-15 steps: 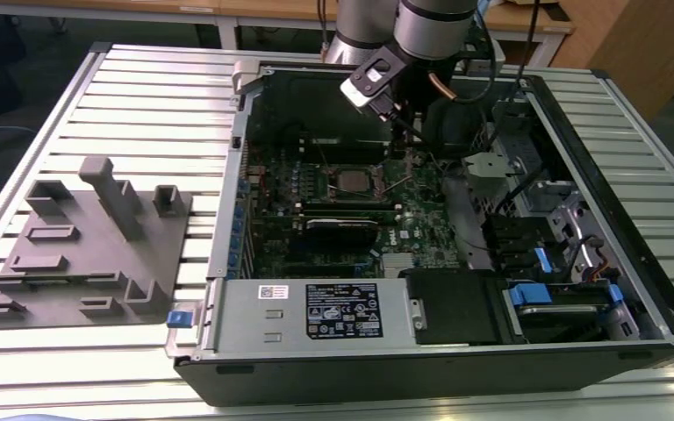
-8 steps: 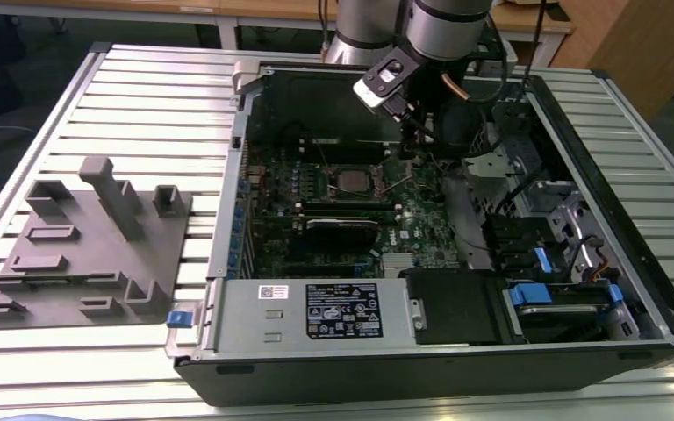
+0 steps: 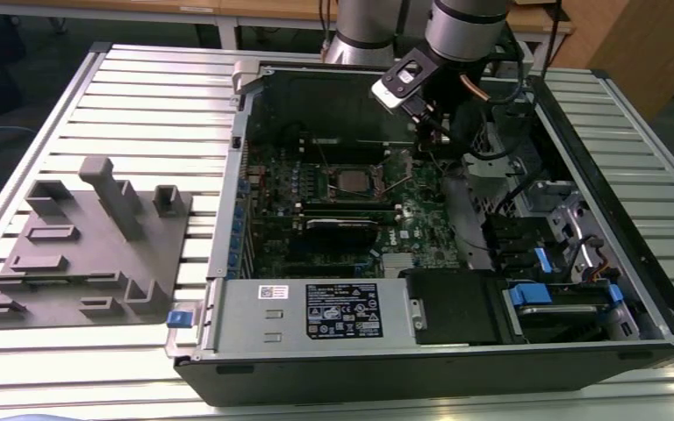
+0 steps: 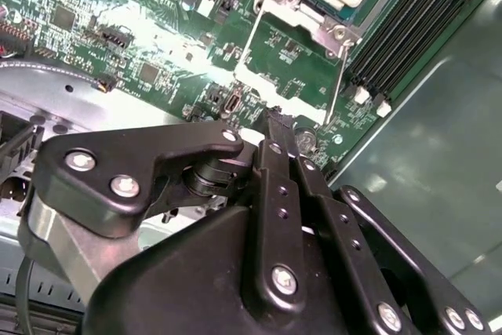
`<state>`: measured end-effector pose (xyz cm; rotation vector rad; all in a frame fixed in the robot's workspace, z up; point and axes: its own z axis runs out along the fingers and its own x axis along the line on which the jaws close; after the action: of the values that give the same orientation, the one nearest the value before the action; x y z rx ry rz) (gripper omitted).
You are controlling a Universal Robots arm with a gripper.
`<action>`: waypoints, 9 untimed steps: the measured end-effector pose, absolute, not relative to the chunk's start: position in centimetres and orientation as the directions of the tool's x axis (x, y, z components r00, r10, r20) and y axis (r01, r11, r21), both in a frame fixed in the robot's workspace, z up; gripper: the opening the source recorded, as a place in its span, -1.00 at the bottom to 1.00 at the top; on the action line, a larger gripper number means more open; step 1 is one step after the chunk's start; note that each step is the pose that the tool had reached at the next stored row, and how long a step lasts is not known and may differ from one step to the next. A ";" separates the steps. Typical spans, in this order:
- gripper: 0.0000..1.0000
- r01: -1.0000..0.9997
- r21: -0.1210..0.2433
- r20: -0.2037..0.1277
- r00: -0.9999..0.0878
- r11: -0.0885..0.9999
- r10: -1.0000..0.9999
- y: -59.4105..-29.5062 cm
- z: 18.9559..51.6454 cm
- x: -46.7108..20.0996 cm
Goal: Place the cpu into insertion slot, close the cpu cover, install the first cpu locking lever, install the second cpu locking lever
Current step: 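Close the cpu cover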
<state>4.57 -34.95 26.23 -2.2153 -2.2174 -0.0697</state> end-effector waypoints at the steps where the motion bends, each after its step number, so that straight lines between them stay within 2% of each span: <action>1: -0.79 1.000 0.027 0.036 -0.001 0.000 0.999 -35.0 26.2 4.6; 9: -0.79 1.000 0.027 0.036 -0.001 0.000 0.999 -35.0 26.2 5.2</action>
<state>5.22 -34.96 26.23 -2.2152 -2.2171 -0.0696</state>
